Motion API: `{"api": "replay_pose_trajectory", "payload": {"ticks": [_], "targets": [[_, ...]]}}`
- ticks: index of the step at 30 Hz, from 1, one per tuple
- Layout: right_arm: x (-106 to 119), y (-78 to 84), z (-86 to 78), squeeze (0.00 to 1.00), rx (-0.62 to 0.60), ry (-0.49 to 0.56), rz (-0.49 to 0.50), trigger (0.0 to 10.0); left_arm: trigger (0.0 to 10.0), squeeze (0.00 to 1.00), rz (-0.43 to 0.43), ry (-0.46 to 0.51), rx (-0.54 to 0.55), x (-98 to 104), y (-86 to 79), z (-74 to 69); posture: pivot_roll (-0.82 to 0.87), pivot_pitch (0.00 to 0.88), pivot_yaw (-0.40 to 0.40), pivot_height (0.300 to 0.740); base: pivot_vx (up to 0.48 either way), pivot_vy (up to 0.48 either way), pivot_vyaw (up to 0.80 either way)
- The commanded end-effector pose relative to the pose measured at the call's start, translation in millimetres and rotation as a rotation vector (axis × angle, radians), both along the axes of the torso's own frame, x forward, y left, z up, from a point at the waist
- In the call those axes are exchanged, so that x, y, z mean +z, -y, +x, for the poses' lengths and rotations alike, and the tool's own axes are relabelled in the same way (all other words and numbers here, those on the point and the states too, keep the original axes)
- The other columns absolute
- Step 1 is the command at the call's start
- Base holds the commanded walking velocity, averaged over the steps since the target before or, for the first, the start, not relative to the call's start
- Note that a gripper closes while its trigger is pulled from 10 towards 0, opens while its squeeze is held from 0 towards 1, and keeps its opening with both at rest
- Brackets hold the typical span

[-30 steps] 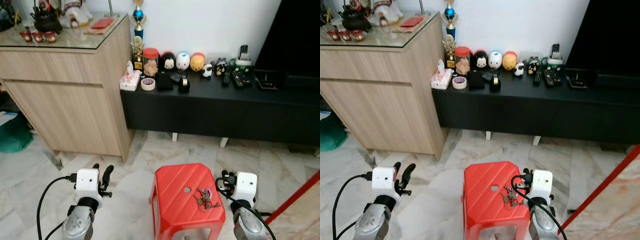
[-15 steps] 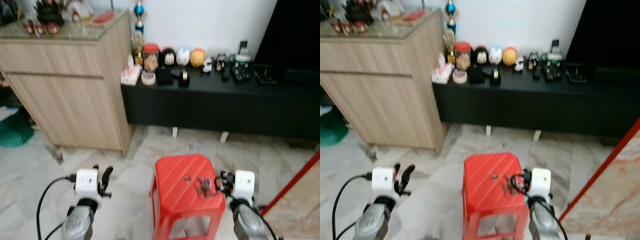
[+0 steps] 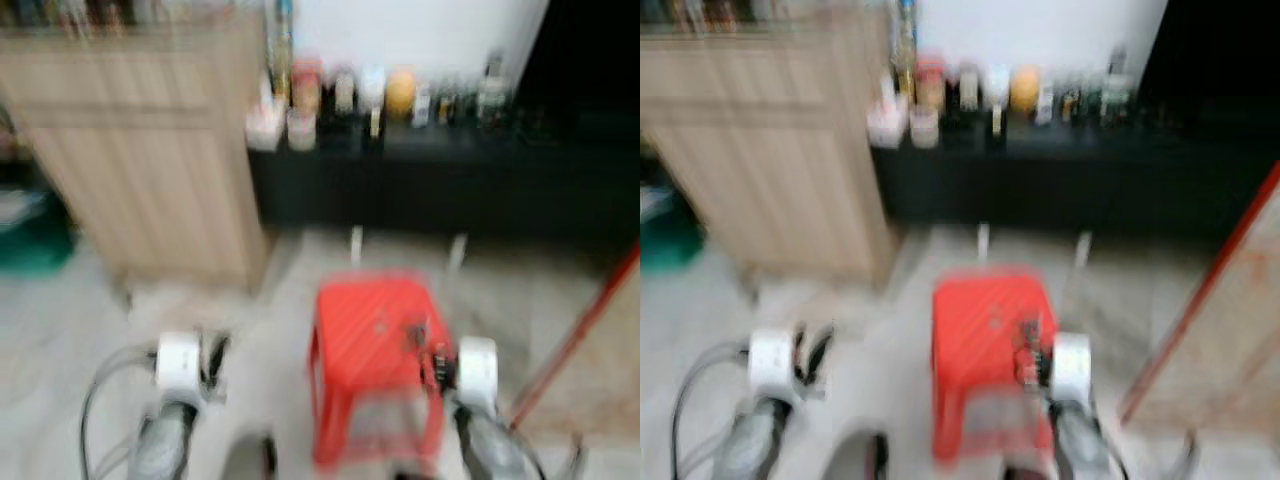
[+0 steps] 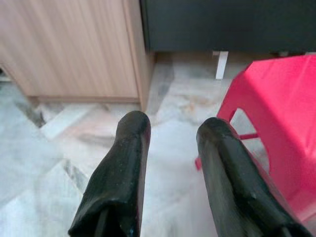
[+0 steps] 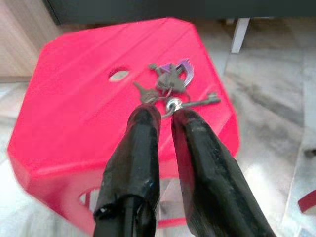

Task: Hang keys on a hook

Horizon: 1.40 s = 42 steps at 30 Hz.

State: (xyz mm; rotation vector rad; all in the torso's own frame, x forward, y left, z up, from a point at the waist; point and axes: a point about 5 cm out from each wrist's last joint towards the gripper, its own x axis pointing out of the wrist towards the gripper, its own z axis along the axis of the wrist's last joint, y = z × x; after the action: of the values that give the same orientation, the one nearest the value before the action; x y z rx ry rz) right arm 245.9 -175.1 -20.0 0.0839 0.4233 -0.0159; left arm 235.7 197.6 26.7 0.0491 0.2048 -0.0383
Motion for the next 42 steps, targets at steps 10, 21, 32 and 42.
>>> {"api": "replay_pose_trajectory", "payload": {"ticks": [10, 21, 32, 42], "targets": [[8.0, -8.5, 8.6, 0.00, 0.046, 0.057, 0.007, 10.0, 10.0, 0.00, -0.006, 0.031, -0.019, 9.5, 1.5, 7.5, 0.02, 0.001, -0.014, 0.628, 0.000, 0.000, 0.38], [7.3, -8.2, 8.8, 0.00, 0.050, 0.055, 0.015, 10.0, 10.0, 0.00, -0.005, 0.023, -0.024, 7.6, 2.3, 7.0, 0.02, 0.001, -0.014, 0.628, 0.201, 0.000, 0.05], [7.5, -8.2, 11.4, 0.00, 0.055, 0.052, 0.007, 10.0, 10.0, 0.00, -0.006, 0.025, -0.033, 8.2, 4.4, 8.6, 0.02, 0.000, -0.012, 0.628, 0.254, 0.000, 0.00], [6.6, -10.0, 11.6, 0.00, 0.058, 0.048, 0.009, 10.0, 10.0, 0.00, -0.007, 0.021, -0.037, 7.3, 6.2, 9.2, 0.02, 0.000, -0.014, 0.628, 0.277, 0.000, 0.00]]}}
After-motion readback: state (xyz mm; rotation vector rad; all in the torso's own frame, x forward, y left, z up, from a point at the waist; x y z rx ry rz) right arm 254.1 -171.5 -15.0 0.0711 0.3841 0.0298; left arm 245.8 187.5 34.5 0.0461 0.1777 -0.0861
